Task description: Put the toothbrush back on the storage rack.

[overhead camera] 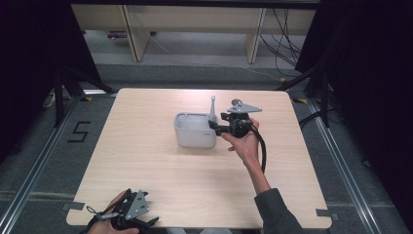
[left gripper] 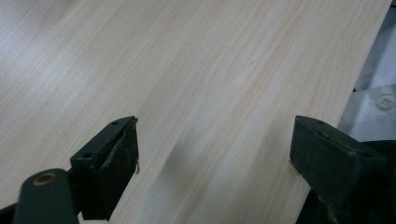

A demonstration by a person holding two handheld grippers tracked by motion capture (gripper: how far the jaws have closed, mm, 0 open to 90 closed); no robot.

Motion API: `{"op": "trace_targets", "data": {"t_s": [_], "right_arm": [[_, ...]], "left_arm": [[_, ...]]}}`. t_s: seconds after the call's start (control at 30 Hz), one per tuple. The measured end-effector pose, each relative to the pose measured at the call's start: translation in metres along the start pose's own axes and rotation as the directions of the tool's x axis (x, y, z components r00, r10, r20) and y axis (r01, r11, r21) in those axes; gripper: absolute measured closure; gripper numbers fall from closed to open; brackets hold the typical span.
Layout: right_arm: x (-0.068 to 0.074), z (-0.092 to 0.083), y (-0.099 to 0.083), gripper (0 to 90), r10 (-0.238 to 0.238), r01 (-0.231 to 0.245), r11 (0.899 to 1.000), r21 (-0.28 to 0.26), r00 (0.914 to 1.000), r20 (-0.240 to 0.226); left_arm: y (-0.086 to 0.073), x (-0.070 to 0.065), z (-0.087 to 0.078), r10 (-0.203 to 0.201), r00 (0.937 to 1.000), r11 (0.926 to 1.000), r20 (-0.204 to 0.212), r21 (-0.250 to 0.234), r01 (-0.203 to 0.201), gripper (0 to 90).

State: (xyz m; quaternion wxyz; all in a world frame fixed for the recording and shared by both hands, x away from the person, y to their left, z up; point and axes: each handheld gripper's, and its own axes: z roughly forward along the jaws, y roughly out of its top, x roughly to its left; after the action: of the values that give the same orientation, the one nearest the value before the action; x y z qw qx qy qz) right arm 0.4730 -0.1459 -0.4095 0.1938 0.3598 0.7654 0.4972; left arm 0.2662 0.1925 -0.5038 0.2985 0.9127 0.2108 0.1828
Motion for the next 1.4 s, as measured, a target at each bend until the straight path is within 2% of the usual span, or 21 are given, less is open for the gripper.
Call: {"op": "trace_targets", "data": {"t_s": [0.03, 0.07, 0.17, 0.23, 0.27, 0.3, 0.33, 0.47, 0.57, 0.6, 0.63, 0.67, 0.73, 0.77, 0.8, 0.9, 0.97, 1.03, 1.2, 1.27, 1.4], "right_arm": [[0.002, 0.000, -0.002, 39.3, 0.023, -0.023, 1.000, -0.005, 0.9997, -0.001], [0.000, 0.000, -0.002, 38.7, 0.011, -0.011, 1.000, 0.006, 0.9998, -0.018], [0.001, -0.003, -0.003, 38.1, 0.020, -0.019, 1.000, 0.024, 0.9998, -0.009], [0.001, -0.002, -0.004, 37.8, 0.013, -0.012, 1.000, 0.015, 0.9998, -0.017], [0.001, -0.002, -0.004, 37.8, 0.008, -0.008, 1.000, 0.009, 0.9998, -0.019], [0.002, -0.001, -0.005, 37.5, 0.010, -0.010, 1.000, 0.008, 0.9998, -0.020], [0.002, -0.002, -0.004, 37.1, -0.012, 0.013, 1.000, 0.014, 0.9999, -0.008], [0.007, -0.002, -0.004, 36.4, 0.000, 0.000, 1.000, 0.007, 0.9997, -0.026], [0.007, -0.003, -0.003, 35.9, -0.033, 0.033, 0.999, 0.004, 0.9992, -0.022], [0.008, -0.005, -0.003, 35.0, -0.018, 0.018, 1.000, 0.007, 0.9997, -0.019], [0.008, -0.006, -0.003, 34.9, -0.023, 0.023, 1.000, 0.008, 0.9996, -0.014], [0.010, -0.007, -0.003, 34.9, 0.006, -0.006, 1.000, 0.007, 0.9998, -0.017], [0.009, -0.009, -0.003, 34.8, -0.015, 0.015, 1.000, -0.002, 0.9998, -0.016], [0.010, -0.010, -0.003, 34.7, 0.004, -0.004, 1.000, 0.003, 0.9995, -0.030], [0.009, -0.010, -0.003, 34.6, -0.016, 0.016, 1.000, -0.005, 0.9996, -0.022], [0.009, -0.013, -0.004, 34.4, -0.014, 0.014, 1.000, 0.003, 0.9996, -0.024], [0.011, -0.014, -0.005, 34.1, 0.011, -0.011, 1.000, 0.007, 0.9994, -0.032], [0.011, -0.015, -0.005, 33.9, 0.010, -0.010, 1.000, 0.006, 0.9986, -0.052], [0.014, -0.017, -0.006, 33.1, 0.033, -0.032, 0.999, 0.010, 0.9985, -0.044], [0.014, -0.017, -0.006, 32.8, 0.008, -0.007, 1.000, 0.010, 0.9986, -0.052], [0.017, -0.019, -0.008, 32.2, 0.026, -0.025, 0.999, 0.029, 0.9985, -0.049]], "left_arm": [[0.000, 0.001, 0.000, 0.012, 0.9999, 0.9999, -0.004, -0.001, -0.012, 15.3], [0.000, 0.001, 0.000, 0.012, 0.9999, 0.9999, -0.004, -0.001, -0.012, 15.3], [0.001, 0.000, -0.001, 0.011, 0.9999, 0.9999, -0.008, -0.002, -0.011, 15.3], [0.001, 0.000, -0.001, 0.017, 0.9996, 0.9999, -0.022, 0.002, -0.017, 15.3], [0.001, 0.000, -0.001, 0.017, 0.9999, 0.9999, -0.001, 0.001, -0.017, 15.3], [0.001, 0.000, -0.001, 0.017, 0.9999, 0.9999, -0.001, 0.001, -0.017, 15.3], [0.001, 0.000, -0.001, 0.014, 0.9999, 0.9999, -0.004, -0.002, -0.014, 15.3], [0.001, -0.001, -0.001, 0.020, 0.9998, 0.9998, -0.009, 0.003, -0.020, 15.3], [0.001, 0.000, -0.001, 0.017, 0.9998, 0.9998, 0.004, 0.003, -0.017, 15.3], [0.001, 0.001, -0.001, 0.019, 0.9998, 0.9998, 0.005, 0.004, -0.019, 15.3], [0.001, 0.000, -0.001, 0.017, 0.9997, 0.9999, -0.015, 0.000, -0.017, 15.3], [0.001, 0.000, -0.002, 0.022, 0.9996, 0.9997, -0.015, 0.005, -0.022, 15.3], [0.001, 0.000, -0.001, 0.016, 0.9999, 0.9999, 0.000, 0.001, -0.016, 15.3], [0.001, 0.001, -0.002, 0.022, 0.9997, 0.9997, 0.007, 0.007, -0.023, 15.3], [0.001, 0.001, -0.002, 0.022, 0.9997, 0.9997, 0.007, 0.007, -0.023, 15.3], [0.001, 0.001, -0.002, 0.022, 0.9998, 0.9998, 0.005, 0.006, -0.022, 15.3], [0.001, 0.001, -0.002, 0.022, 0.9997, 0.9997, 0.005, 0.006, -0.022, 15.3], [0.001, 0.001, -0.002, 0.022, 0.9997, 0.9997, 0.004, 0.004, -0.022, 15.3], [0.001, 0.001, -0.002, 0.023, 0.9997, 0.9997, 0.002, 0.005, -0.023, 15.3], [0.001, 0.001, -0.002, 0.023, 0.9997, 0.9997, 0.002, 0.005, -0.023, 15.3], [0.001, 0.001, -0.003, 0.023, 0.9997, 0.9997, 0.002, 0.004, -0.023, 15.3]]}}
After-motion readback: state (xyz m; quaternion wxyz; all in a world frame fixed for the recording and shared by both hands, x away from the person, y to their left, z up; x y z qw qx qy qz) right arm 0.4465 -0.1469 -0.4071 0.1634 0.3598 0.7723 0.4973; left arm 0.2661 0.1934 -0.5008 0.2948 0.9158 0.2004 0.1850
